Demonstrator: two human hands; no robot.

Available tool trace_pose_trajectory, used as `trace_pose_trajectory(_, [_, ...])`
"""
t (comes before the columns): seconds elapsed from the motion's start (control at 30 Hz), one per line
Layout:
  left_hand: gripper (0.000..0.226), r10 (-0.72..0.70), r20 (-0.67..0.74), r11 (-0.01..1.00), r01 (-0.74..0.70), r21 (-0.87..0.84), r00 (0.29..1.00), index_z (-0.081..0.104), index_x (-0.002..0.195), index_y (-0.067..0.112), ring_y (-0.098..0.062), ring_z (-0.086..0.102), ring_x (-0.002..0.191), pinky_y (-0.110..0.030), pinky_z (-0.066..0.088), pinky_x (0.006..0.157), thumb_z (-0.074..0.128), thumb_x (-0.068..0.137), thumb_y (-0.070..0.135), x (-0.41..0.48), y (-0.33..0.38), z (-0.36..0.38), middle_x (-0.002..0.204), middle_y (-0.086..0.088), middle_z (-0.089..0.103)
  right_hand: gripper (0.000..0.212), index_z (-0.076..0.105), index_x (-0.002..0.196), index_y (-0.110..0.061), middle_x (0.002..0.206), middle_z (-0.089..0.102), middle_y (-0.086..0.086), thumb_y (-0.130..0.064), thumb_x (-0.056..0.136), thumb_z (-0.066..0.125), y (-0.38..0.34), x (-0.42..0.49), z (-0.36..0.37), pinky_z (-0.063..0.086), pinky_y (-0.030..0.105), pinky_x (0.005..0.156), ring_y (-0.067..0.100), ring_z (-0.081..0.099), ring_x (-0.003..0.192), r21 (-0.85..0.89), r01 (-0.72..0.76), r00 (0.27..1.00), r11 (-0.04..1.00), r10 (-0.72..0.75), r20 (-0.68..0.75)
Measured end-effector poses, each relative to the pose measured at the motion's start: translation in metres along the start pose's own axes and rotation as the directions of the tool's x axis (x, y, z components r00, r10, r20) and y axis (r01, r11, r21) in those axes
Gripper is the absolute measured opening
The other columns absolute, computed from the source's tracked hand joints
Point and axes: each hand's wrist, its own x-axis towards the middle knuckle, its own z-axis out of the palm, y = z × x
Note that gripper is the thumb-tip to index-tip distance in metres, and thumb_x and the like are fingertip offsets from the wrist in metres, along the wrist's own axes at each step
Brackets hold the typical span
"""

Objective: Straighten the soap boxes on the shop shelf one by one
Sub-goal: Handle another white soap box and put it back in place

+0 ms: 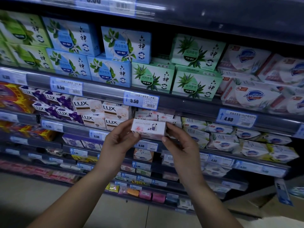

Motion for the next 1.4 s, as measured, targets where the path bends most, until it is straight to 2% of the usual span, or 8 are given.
trace_pose_trajectory(0.17, [0.043, 0.006, -0.047, 0.998, -0.003, 0.069, 0.999, 0.074, 0.114, 0.046, -0.015, 0.073, 0.101, -0.028, 0.060, 0.084, 0.077, 0.072, 0.049, -0.007, 0.002, 0.002, 0.104, -0.003, 0.076, 0.021, 0.074, 0.110, -0.046, 0.107, 0.076, -0.018, -0.040, 0.092, 0.067, 0.004, 0.002, 0.002, 0.055, 0.013, 0.077, -0.003, 0.071, 0.096, 0.022, -0.141, 0.989, 0.990, 0.142, -0.049])
trace_pose_trajectory(0.33, [0.043, -0.020, -0.103, 0.990, 0.035, 0.140, 0.994, 0.074, 0.118, 0.031, -0.012, 0.073, 0.086, -0.027, 0.060, 0.075, 0.077, 0.077, 0.042, -0.010, -0.002, 0.003, 0.094, 0.001, 0.077, 0.018, 0.075, 0.107, -0.031, 0.091, 0.076, -0.012, -0.039, 0.091, 0.070, 0.016, 0.000, 0.005, 0.056, 0.018, 0.068, 0.005, 0.071, 0.083, 0.012, -0.212, 0.969, 0.977, 0.211, -0.128])
trace_pose_trajectory(0.53, [0.003, 0.038, -0.225, 0.942, 0.041, 0.334, 0.974, 0.070, 0.097, 0.026, -0.011, 0.072, 0.083, -0.035, 0.057, 0.076, 0.071, 0.095, 0.027, -0.002, -0.013, -0.007, 0.091, 0.002, 0.077, 0.024, 0.074, 0.109, -0.036, 0.106, 0.077, -0.017, -0.019, 0.098, 0.063, 0.028, 0.002, 0.018, 0.056, 0.029, 0.090, 0.004, 0.071, 0.100, -0.055, -0.224, 0.974, 0.973, 0.221, -0.057])
trace_pose_trajectory(0.67, [0.019, 0.103, -0.239, 0.867, 0.031, 0.498, 0.966, 0.068, 0.117, 0.024, -0.019, 0.071, 0.101, -0.044, 0.058, 0.088, 0.067, 0.098, 0.023, 0.017, -0.016, -0.008, 0.112, 0.004, 0.073, 0.043, 0.062, 0.132, -0.041, 0.122, 0.067, -0.022, -0.016, 0.097, 0.062, 0.033, 0.011, 0.030, 0.048, 0.021, 0.092, -0.010, 0.061, 0.109, -0.115, -0.254, 0.967, 0.960, 0.252, -0.030])
trace_pose_trajectory(0.8, [0.029, 0.164, -0.238, 0.795, 0.015, 0.606, 0.957, 0.065, 0.129, 0.014, -0.024, 0.067, 0.101, -0.047, 0.056, 0.093, 0.062, 0.100, 0.011, 0.029, -0.024, -0.009, 0.111, -0.006, 0.072, 0.059, 0.040, 0.152, -0.036, 0.151, 0.045, -0.017, -0.021, 0.099, 0.059, 0.040, 0.020, 0.035, 0.040, 0.037, 0.114, -0.003, 0.044, 0.132, -0.162, -0.359, 0.927, 0.919, 0.371, 0.055])
trace_pose_trajectory(1.17, [0.028, 0.214, -0.230, 0.741, -0.004, 0.672, 0.949, 0.067, 0.123, 0.025, -0.008, 0.062, 0.083, -0.017, 0.044, 0.066, 0.058, 0.099, 0.015, 0.027, -0.044, -0.001, 0.106, 0.002, 0.066, 0.072, 0.024, 0.158, -0.038, 0.164, 0.027, -0.017, -0.022, 0.098, 0.060, 0.048, 0.023, 0.027, 0.032, 0.024, 0.104, 0.000, 0.031, 0.144, -0.188, -0.408, 0.884, 0.893, 0.438, 0.163])
trace_pose_trajectory(1.3, [0.034, 0.224, -0.191, 0.689, -0.017, 0.725, 0.956, 0.070, 0.124, 0.018, -0.017, 0.062, 0.102, -0.020, 0.049, 0.081, 0.062, 0.094, 0.004, 0.025, -0.050, 0.005, 0.120, -0.006, 0.060, 0.069, 0.026, 0.158, -0.036, 0.164, 0.027, -0.015, -0.019, 0.099, 0.059, 0.048, 0.026, 0.020, 0.035, 0.027, 0.106, 0.001, 0.032, 0.144, -0.216, -0.391, 0.885, 0.895, 0.430, 0.180])
trace_pose_trajectory(1.4, [0.039, 0.214, -0.181, 0.666, -0.008, 0.746, 0.960, 0.071, 0.126, 0.015, -0.018, 0.057, 0.113, 0.005, 0.036, 0.082, 0.065, 0.090, -0.001, 0.025, -0.054, 0.008, 0.129, -0.008, 0.056, 0.068, 0.028, 0.158, -0.034, 0.163, 0.031, -0.014, -0.019, 0.099, 0.059, 0.047, 0.027, 0.016, 0.034, 0.028, 0.108, 0.003, 0.032, 0.147, -0.214, -0.408, 0.867, 0.887, 0.451, 0.212])
